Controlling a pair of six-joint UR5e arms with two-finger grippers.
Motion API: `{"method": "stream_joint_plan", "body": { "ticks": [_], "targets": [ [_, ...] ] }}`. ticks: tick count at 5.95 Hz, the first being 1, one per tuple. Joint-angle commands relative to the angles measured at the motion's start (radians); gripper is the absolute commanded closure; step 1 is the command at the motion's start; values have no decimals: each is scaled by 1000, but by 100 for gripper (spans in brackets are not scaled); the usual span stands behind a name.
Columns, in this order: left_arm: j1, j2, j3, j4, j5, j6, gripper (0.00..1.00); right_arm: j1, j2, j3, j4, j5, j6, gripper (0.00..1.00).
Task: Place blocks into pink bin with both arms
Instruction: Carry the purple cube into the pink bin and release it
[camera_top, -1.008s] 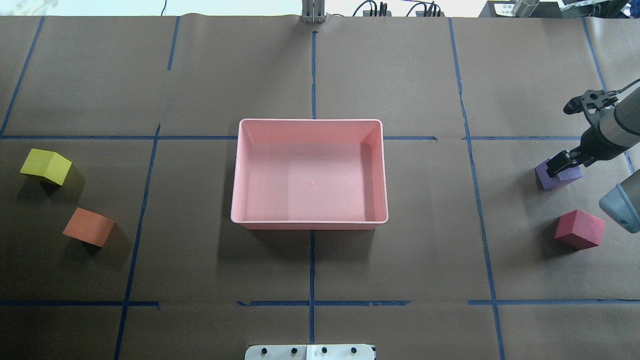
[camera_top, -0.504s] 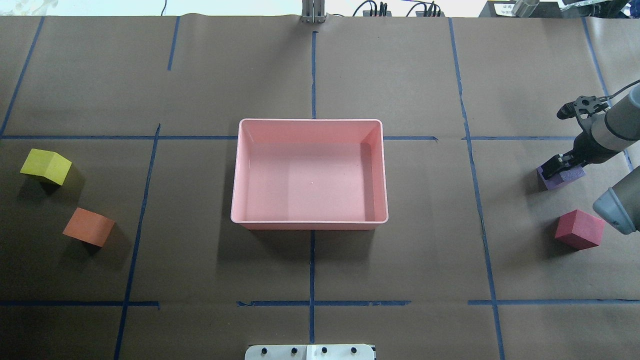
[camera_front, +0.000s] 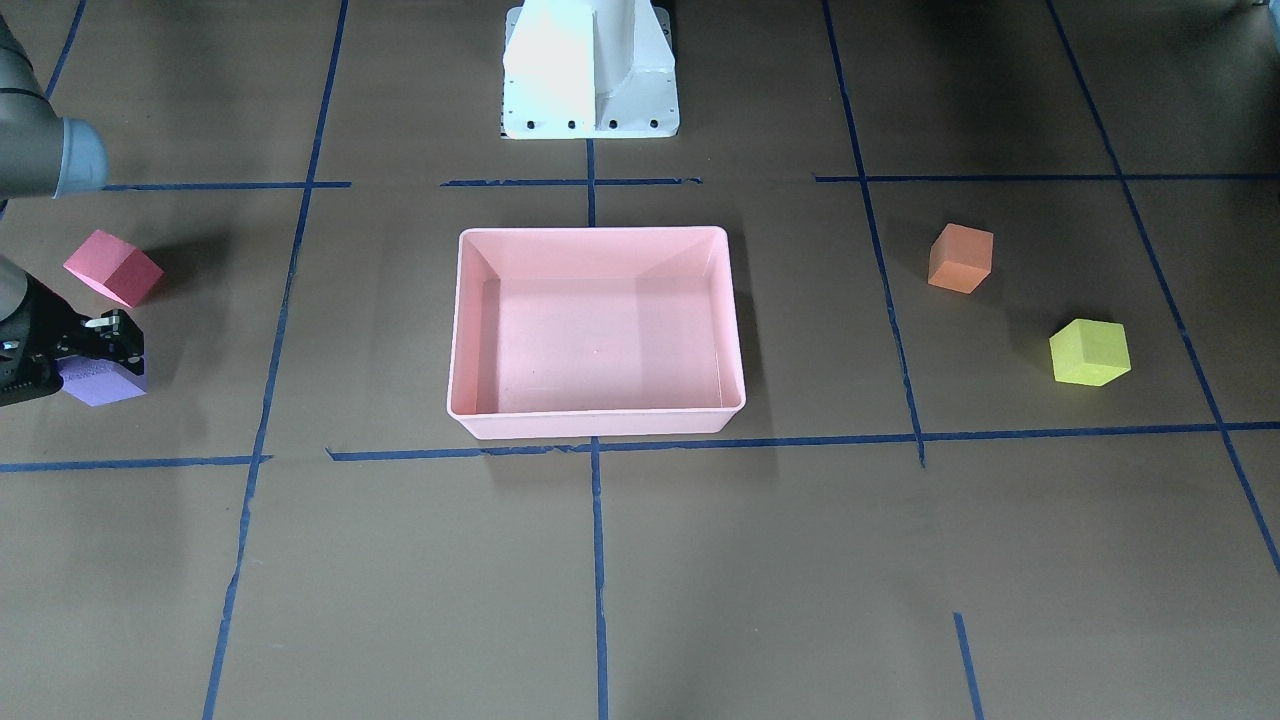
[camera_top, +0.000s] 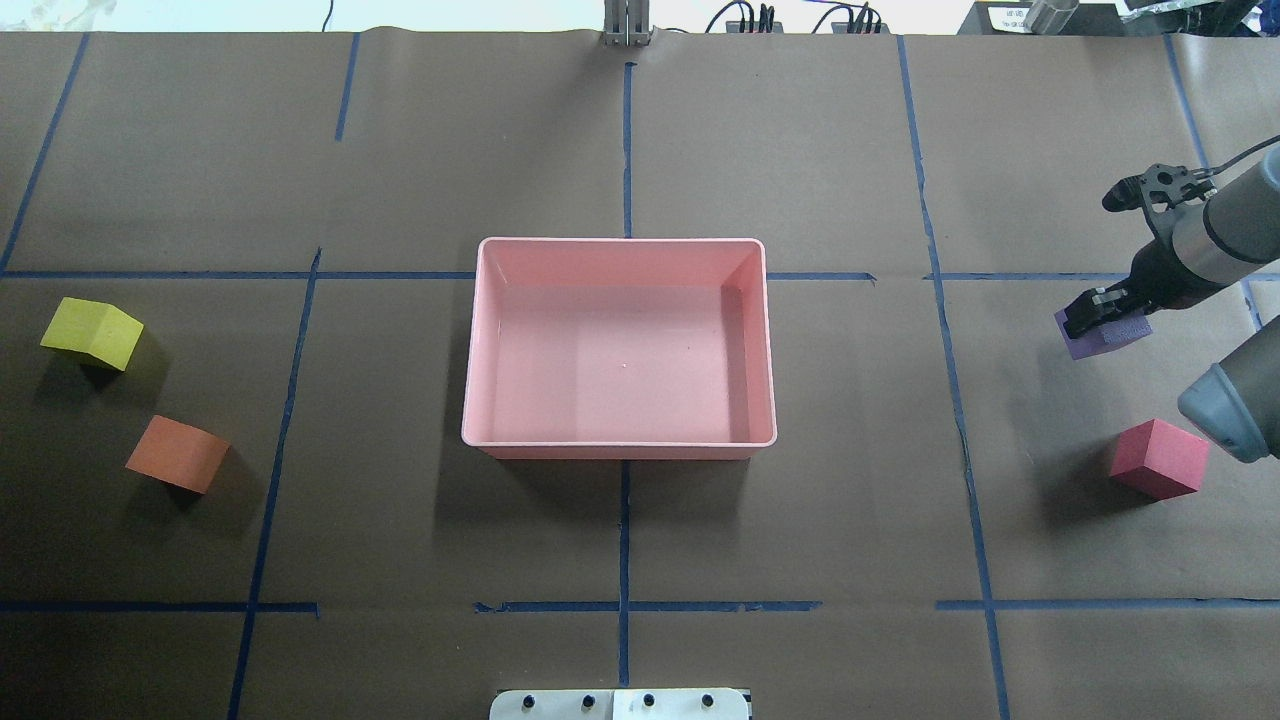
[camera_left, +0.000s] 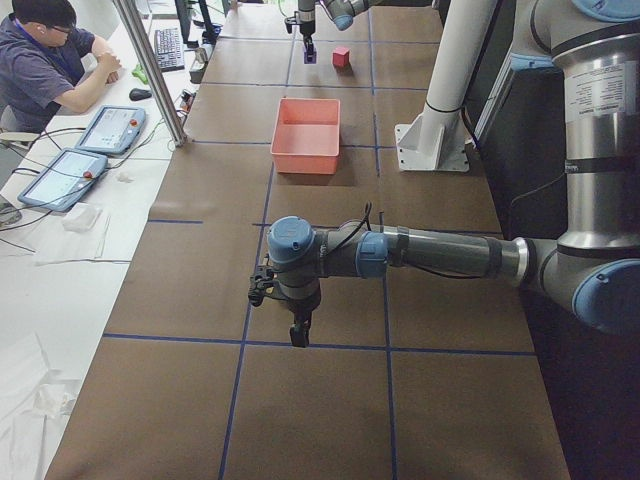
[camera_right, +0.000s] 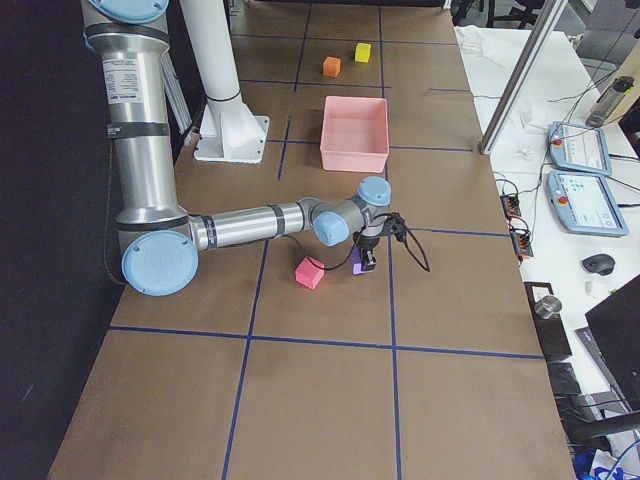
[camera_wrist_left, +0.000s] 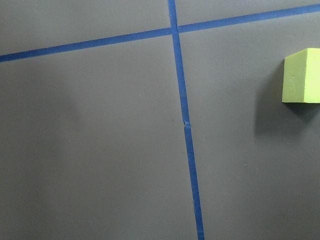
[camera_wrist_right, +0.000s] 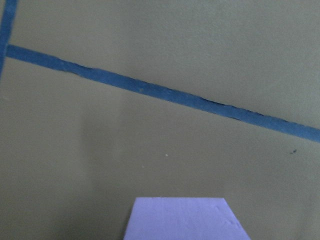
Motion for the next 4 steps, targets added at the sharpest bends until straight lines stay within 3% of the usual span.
{"method": "stream_joint_plan", "body": {
  "ticks": [1,2,4],
  "targets": [
    [0,0,0,-1,0,0,0,-49,122,112,-152,9,207,61],
    [0,0,0,-1,0,0,0,-105,217,150,-241,-3,347,61],
    [2,-3,0,-3,6,0,0,-279,422,146,-317,-131,713,60]
  ]
}}
